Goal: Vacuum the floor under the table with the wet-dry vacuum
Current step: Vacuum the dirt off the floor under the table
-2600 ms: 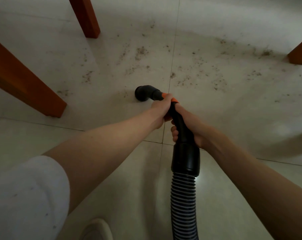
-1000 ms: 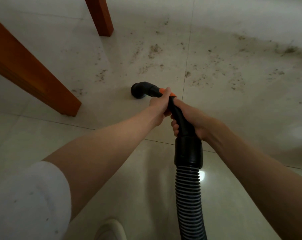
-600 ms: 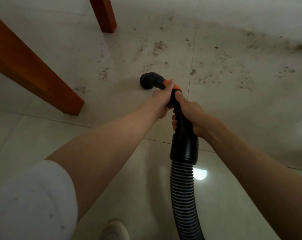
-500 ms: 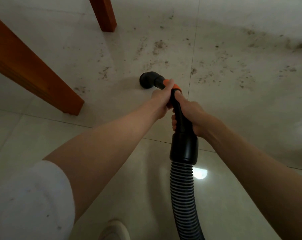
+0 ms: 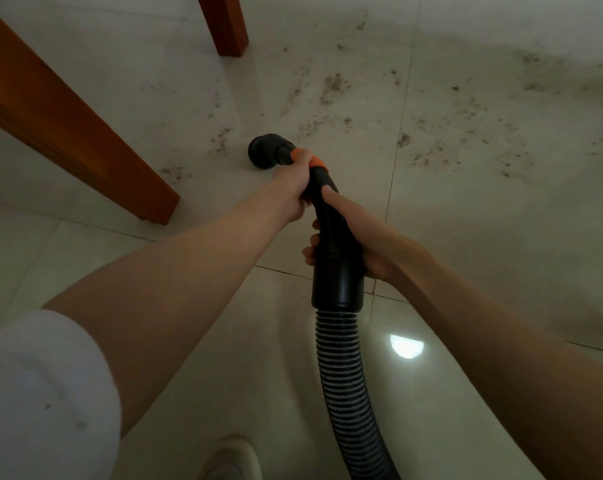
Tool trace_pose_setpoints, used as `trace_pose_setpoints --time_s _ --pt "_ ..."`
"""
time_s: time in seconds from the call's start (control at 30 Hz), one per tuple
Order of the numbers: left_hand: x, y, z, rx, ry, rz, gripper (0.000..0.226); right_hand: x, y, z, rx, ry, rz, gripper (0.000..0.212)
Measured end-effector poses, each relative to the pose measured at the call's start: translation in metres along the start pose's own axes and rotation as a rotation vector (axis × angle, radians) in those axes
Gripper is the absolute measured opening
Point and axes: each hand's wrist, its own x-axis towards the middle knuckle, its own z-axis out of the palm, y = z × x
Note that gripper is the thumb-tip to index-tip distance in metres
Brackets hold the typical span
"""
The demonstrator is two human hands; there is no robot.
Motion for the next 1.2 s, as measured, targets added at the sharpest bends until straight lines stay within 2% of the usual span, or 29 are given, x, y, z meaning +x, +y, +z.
trace_pose_setpoints --time_s 0.07,0.2,0.3,0.47,0.63,0.97,1.2 --pt "0.005 0.005 -0.006 -0.021 0.020 -0.010 0.029 0.001 0.004 0.005 -0.039 -0.003 -0.008 0.044" --pt "0.006 0.007 -0.013 -0.047 0.005 -0.012 0.034 0.002 0.009 0.019 -0.191 0.169 -0.107 0.047" --pt "-0.003 0.005 -0.012 -0.027 -0.040 -0.017 0.039 -0.001 0.009 0.021 -0.213 0.208 -0.149 0.041" --pt "-0.022 0.002 -0.009 0.031 -0.125 -0.019 0.029 -0.014 0.007 0.015 -0.231 0.214 -0.162 0.044" --pt "-0.036 -0.002 -0.011 0.037 -0.188 -0.047 0.035 -0.030 0.004 0.004 -0.187 0.167 -0.112 0.048" --pt "-0.040 -0.002 -0.037 0.037 -0.175 -0.059 0.045 -0.032 0.013 0.030 -0.245 0.202 -0.119 0.048" --pt "-0.011 0.004 -0.034 -0.006 -0.117 -0.015 0.041 -0.011 0.002 0.035 -0.206 0.228 -0.115 0.044"
